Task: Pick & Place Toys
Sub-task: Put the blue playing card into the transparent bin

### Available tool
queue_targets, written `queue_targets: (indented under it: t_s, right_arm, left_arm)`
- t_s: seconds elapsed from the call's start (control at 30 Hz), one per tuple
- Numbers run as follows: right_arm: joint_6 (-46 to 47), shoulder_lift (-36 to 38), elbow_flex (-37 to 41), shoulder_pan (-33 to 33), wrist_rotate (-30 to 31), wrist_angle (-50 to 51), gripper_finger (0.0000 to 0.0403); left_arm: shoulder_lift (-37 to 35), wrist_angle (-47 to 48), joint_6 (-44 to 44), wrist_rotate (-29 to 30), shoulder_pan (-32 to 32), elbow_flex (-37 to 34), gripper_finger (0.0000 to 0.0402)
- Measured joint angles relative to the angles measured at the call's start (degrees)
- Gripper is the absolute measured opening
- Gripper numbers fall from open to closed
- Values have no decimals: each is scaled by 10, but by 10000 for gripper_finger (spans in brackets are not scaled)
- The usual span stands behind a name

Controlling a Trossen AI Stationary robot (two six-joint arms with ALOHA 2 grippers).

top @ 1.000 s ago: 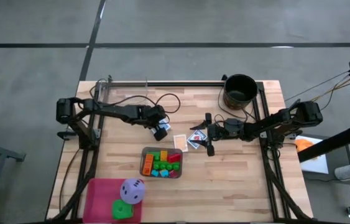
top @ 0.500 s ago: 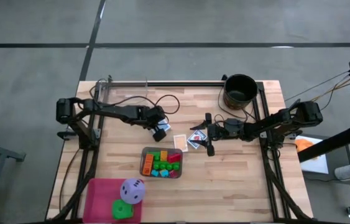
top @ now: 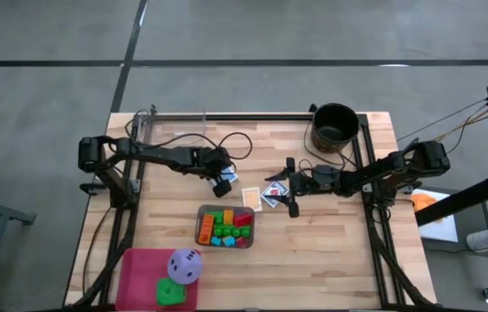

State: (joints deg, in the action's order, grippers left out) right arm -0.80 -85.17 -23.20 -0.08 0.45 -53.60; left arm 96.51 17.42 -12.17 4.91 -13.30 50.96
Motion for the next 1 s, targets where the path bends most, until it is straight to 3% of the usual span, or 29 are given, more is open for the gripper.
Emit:
queue_targets:
  t_s: [1.0]
  right_arm:
    - [2,0,0,4,0,1,261]
  left_arm:
    - [13,-8,-39,-15,-5,0,400]
